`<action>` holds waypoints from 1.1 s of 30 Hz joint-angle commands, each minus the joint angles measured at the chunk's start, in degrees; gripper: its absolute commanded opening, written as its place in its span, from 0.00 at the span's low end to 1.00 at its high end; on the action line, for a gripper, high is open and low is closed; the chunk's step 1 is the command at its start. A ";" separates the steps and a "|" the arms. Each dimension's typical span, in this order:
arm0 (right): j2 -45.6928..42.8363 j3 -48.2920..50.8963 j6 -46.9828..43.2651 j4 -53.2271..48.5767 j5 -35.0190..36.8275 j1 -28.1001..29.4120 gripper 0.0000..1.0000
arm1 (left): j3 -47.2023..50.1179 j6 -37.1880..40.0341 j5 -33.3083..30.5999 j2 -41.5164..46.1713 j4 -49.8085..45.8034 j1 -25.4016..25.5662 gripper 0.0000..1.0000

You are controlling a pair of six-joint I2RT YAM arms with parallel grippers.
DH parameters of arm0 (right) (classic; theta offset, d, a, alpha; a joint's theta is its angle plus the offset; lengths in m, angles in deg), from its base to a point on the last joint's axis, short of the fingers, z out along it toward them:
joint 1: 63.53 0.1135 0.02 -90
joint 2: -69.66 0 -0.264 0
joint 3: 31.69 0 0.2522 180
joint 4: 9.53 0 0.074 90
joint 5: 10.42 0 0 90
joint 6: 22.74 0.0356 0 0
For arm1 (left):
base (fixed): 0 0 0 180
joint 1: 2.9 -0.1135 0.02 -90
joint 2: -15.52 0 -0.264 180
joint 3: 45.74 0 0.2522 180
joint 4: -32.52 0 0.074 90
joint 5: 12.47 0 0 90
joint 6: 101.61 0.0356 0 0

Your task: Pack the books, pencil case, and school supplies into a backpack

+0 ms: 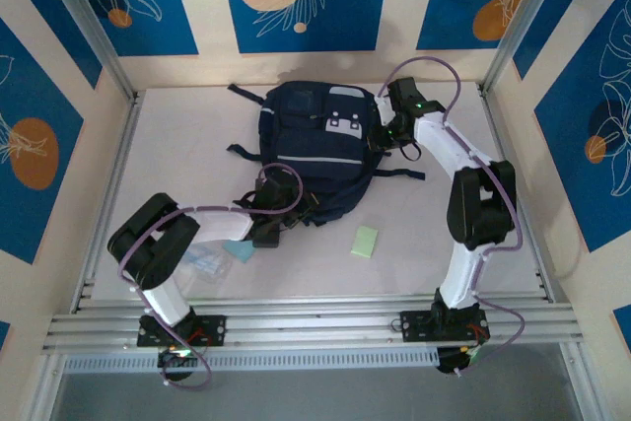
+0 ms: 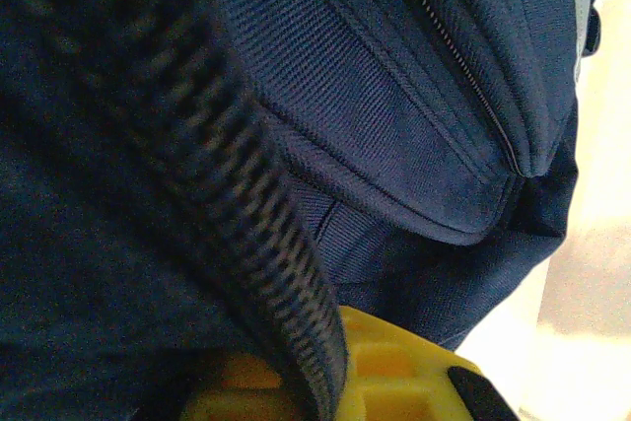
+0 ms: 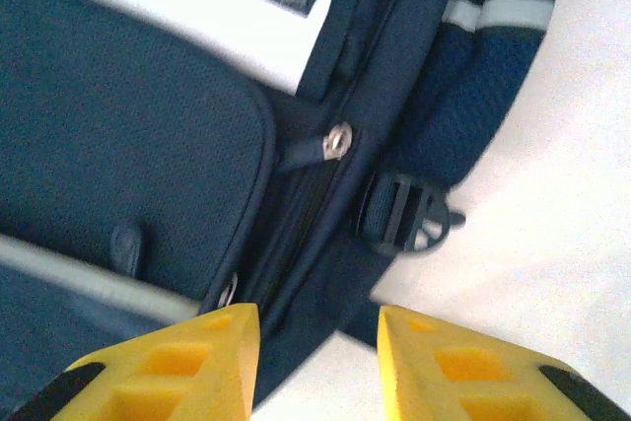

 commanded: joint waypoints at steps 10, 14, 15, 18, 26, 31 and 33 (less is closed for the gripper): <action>17.31 -18.09 7.99 -4.15 0.90 -2.04 0.37 | -1.39 10.86 1.73 3.07 -13.45 0.17 0.00; 22.25 -22.13 8.44 -8.47 1.46 -1.69 0.37 | -2.80 13.24 1.50 3.16 -14.78 -0.51 0.00; 22.68 -21.74 8.24 -9.40 1.78 -1.33 0.36 | -3.15 13.86 1.36 3.11 -14.99 -0.92 0.00; 21.11 -16.87 8.31 -10.58 3.92 -0.50 0.35 | -4.42 15.55 1.69 1.84 -14.57 -2.90 0.00; 5.01 7.43 12.57 -6.32 5.02 0.34 0.35 | -14.03 21.25 1.42 -4.47 -15.47 -7.60 0.00; -3.28 17.13 15.43 -3.93 0.47 1.50 0.35 | -21.28 23.81 1.30 -9.89 -15.98 -10.10 0.01; -5.10 18.45 15.57 -3.62 -2.63 2.49 0.35 | -25.62 25.75 0.58 -12.94 -17.65 -11.38 0.01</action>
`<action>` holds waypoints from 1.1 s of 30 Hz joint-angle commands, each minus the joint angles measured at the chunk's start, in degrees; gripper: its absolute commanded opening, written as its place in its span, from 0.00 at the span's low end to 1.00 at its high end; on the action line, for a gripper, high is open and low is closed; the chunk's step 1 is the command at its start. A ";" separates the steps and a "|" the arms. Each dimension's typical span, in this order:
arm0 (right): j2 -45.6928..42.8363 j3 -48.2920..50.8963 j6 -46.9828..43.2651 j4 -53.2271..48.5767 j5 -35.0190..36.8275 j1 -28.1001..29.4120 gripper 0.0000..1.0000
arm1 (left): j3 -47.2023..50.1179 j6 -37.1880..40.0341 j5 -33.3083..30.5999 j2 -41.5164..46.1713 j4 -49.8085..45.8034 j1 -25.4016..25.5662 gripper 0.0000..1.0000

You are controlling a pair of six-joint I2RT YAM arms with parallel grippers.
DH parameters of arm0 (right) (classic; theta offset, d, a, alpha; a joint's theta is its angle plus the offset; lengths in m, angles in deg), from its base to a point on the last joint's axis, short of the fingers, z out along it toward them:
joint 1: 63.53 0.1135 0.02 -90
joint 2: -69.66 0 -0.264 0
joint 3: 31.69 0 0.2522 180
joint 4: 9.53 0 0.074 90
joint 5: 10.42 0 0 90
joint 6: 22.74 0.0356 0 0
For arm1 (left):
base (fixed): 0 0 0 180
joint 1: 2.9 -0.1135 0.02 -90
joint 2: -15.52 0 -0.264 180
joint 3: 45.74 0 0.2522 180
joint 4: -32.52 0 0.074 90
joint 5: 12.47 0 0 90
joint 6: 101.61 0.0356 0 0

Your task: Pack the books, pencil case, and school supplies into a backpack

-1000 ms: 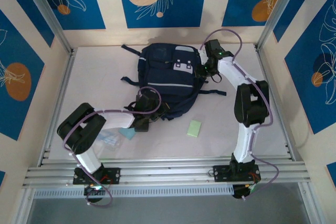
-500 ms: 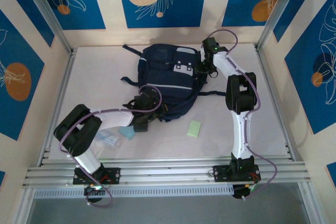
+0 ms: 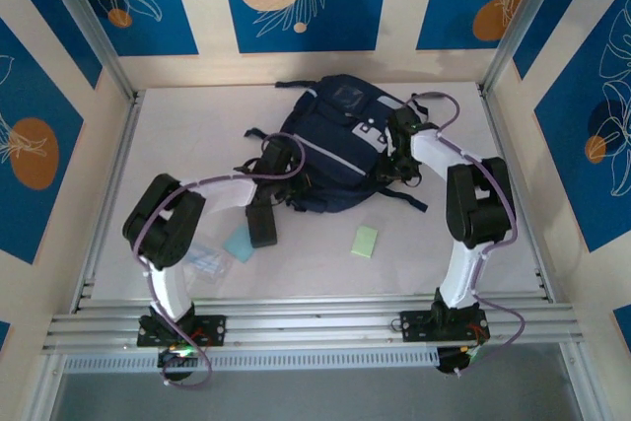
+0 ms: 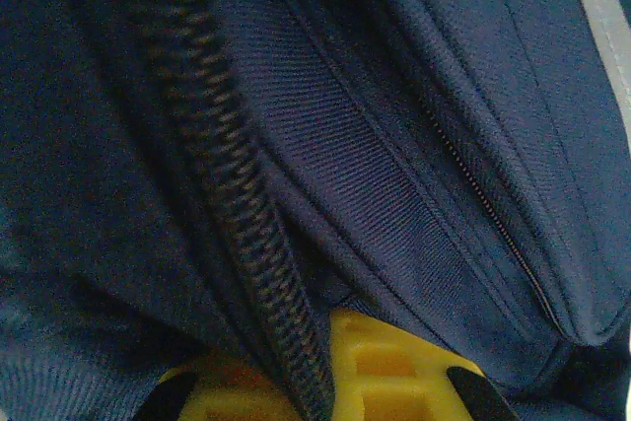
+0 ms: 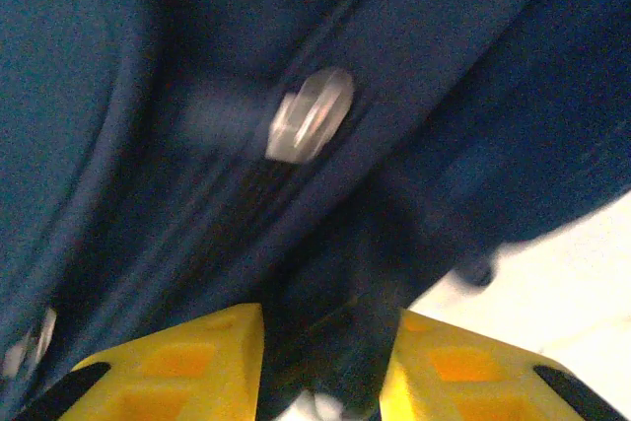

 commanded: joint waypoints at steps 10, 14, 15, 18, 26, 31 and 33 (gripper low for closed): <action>-9.54 1.47 -0.31 -1.68 -6.15 -0.14 0.35 | -24.76 12.94 -1.19 -11.53 -9.74 -10.78 0.07; -9.36 -0.12 -2.40 0.25 -5.81 -2.09 0.35 | -24.93 15.89 -2.97 -8.20 -14.40 -12.91 0.35; -8.80 -0.78 -3.35 0.97 -6.94 -2.53 0.35 | -24.04 16.25 -3.48 -6.77 -15.19 -12.97 0.44; -6.27 -3.01 -5.82 3.86 -11.58 -2.70 0.37 | -19.26 14.25 -0.19 -2.39 -13.54 -12.56 0.55; 2.32 -8.68 -8.34 11.65 -17.69 -1.80 0.52 | -1.43 3.27 5.61 7.29 -1.34 -7.63 0.56; 7.79 -11.56 -9.24 12.99 -18.60 -1.40 0.56 | 6.99 -3.28 7.43 9.67 6.44 -6.25 0.56; 9.10 -11.70 -9.39 12.57 -19.39 -0.60 0.59 | 7.97 -4.40 8.01 9.77 7.51 -5.95 0.56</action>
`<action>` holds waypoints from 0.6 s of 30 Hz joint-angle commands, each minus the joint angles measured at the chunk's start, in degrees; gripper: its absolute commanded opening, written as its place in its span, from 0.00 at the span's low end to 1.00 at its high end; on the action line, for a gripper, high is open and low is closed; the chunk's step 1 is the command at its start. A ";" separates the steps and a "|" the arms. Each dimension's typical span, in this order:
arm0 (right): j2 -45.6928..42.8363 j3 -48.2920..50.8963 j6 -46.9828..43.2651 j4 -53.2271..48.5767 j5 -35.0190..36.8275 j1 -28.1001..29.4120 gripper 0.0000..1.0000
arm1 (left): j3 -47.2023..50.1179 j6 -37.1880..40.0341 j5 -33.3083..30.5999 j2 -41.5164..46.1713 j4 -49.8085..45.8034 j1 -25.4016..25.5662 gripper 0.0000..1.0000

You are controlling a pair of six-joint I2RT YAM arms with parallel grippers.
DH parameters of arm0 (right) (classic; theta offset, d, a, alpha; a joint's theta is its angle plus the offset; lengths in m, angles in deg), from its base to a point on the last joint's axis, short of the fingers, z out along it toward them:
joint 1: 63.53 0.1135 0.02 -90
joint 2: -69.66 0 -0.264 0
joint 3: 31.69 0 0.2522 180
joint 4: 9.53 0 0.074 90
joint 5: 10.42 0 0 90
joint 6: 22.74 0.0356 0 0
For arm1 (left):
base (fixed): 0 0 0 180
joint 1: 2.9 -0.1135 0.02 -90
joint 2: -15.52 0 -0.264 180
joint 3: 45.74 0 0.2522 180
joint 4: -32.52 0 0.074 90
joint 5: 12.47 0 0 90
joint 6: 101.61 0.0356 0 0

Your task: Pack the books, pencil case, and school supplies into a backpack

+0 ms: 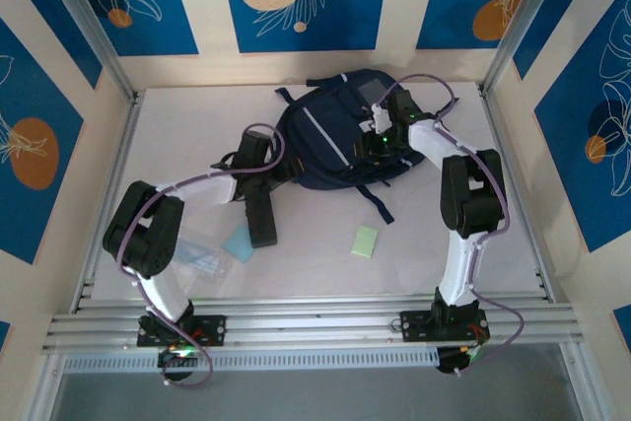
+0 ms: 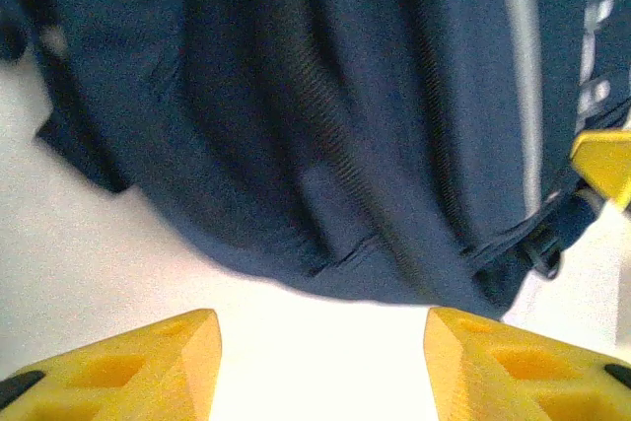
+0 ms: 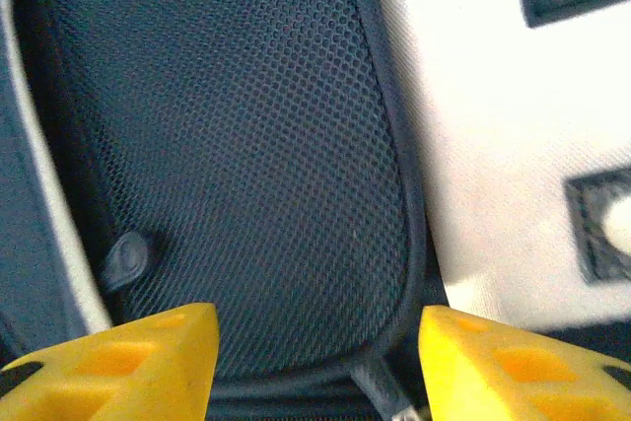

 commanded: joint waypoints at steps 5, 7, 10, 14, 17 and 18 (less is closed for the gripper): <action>0.27 1.24 -0.61 -3.93 0.09 3.56 0.64 | -1.28 -4.77 2.50 -1.03 7.02 0.60 0.56; -0.40 3.03 0.95 -4.55 -1.32 3.84 0.64 | -3.37 -4.59 1.94 -3.10 7.81 0.60 0.56; -1.15 5.53 2.69 -3.46 -4.39 4.92 0.64 | -7.81 -3.67 0.78 -7.01 7.28 0.58 0.57; -0.72 4.11 2.28 -5.29 -8.16 7.15 0.63 | -12.82 -3.77 -1.16 -12.79 5.57 0.42 0.57; -2.35 3.79 2.04 -6.16 -12.33 8.45 0.61 | -15.85 -3.49 -2.39 -16.06 4.58 0.01 0.57; -3.39 4.16 2.00 -6.34 -13.92 8.74 0.61 | -16.74 -3.35 -2.72 -16.99 4.26 -0.15 0.57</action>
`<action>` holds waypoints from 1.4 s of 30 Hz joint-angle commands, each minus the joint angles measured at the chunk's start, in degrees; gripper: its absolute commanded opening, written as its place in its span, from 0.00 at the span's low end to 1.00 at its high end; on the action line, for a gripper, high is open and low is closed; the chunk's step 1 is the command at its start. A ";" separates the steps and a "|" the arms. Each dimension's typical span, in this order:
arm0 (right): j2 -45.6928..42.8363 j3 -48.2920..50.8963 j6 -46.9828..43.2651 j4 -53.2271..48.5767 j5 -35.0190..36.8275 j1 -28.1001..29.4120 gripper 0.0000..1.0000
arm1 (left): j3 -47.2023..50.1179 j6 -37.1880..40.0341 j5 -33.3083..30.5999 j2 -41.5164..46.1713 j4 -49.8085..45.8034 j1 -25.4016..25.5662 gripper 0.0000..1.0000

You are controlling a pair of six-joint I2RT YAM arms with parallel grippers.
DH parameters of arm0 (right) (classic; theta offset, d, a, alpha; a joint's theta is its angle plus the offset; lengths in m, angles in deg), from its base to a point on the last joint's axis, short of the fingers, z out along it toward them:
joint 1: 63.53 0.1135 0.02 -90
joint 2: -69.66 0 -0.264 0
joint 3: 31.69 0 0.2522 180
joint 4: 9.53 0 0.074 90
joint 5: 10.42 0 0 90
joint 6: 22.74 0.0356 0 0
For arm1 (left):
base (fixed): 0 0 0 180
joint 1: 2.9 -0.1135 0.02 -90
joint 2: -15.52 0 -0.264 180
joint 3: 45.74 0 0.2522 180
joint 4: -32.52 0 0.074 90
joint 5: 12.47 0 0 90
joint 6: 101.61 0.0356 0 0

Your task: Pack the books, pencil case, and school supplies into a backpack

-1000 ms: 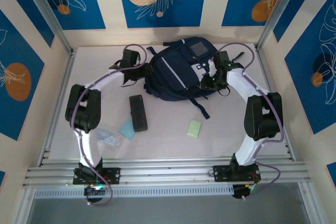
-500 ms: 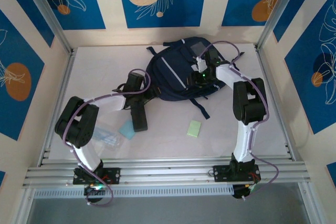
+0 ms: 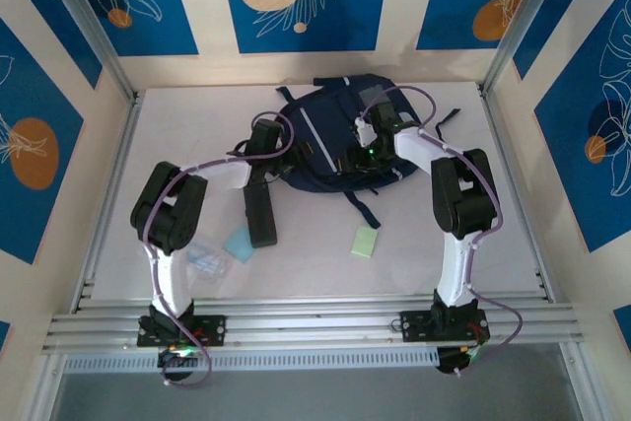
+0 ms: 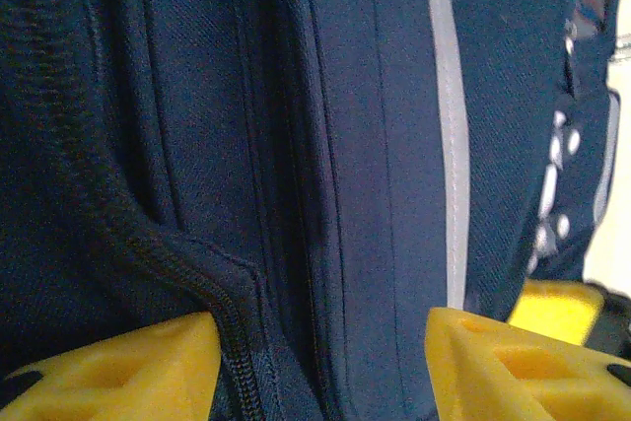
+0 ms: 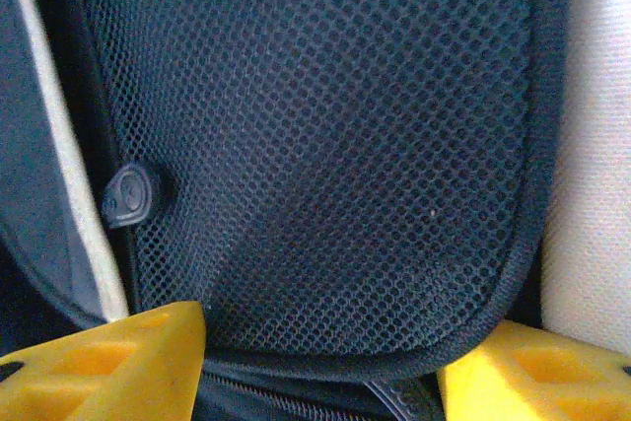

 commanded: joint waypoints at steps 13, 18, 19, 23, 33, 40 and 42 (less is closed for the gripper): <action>-18.86 9.62 2.56 -4.52 -9.78 2.02 0.57 | -9.19 7.71 -1.35 -3.05 -8.45 -2.72 0.57; -23.20 12.13 9.00 -3.08 5.33 -2.88 0.59 | -7.98 11.84 1.19 1.74 -12.50 -1.97 0.57; -23.52 12.70 10.53 -3.10 7.63 -4.61 0.59 | -7.11 12.54 0.99 3.16 -13.34 -1.49 0.57; -22.92 14.43 16.87 -2.57 10.84 -11.81 0.59 | -4.64 16.34 -2.44 9.07 -18.07 1.77 0.57; -11.68 14.40 28.53 7.17 2.08 -20.67 0.60 | -7.66 18.20 -9.76 10.69 -24.83 11.96 0.60; -6.04 14.03 34.80 11.57 0.04 -19.18 0.52 | -14.59 16.45 -9.84 2.90 -25.52 16.56 0.60; -6.29 15.83 36.25 14.02 -1.37 -18.62 0.22 | -16.28 16.28 -10.06 0.91 -25.18 17.34 0.60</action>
